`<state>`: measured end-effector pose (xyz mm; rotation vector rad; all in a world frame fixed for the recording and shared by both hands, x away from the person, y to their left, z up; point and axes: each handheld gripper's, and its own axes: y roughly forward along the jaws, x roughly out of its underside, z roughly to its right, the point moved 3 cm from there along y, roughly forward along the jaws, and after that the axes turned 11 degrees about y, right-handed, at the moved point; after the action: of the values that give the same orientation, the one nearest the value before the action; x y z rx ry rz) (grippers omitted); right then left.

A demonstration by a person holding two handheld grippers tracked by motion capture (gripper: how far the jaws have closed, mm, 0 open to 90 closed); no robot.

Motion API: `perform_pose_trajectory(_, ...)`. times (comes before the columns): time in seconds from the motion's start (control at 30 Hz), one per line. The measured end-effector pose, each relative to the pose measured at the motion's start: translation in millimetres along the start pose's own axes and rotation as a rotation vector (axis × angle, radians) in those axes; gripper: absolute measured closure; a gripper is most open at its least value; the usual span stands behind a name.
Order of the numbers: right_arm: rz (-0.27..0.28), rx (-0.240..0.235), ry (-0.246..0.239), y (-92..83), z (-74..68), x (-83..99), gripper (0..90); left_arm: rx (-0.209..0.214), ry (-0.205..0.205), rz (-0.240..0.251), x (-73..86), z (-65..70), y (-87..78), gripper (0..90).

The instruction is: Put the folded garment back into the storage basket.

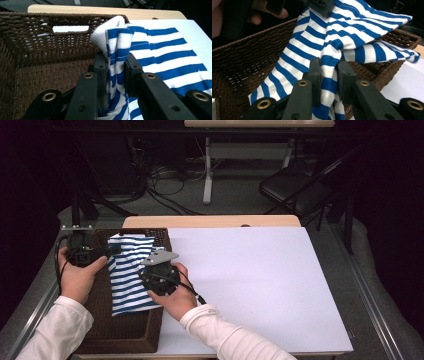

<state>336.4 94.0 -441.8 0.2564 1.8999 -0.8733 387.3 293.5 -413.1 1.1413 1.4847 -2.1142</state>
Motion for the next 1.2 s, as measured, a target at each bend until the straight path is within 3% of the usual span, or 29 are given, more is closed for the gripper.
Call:
perform_pose_trajectory(0.7,-0.015,-0.011,-0.012,11.5,-9.3,3.0,76.1,-0.016,-0.006,-0.018,0.9,-8.0,-2.2,75.7)
perform_pose_trajectory(1.2,-0.052,-0.019,-0.006,25.2,-13.8,13.6,76.1,-0.023,-0.018,-0.071,15.1,-17.2,8.1,75.7)
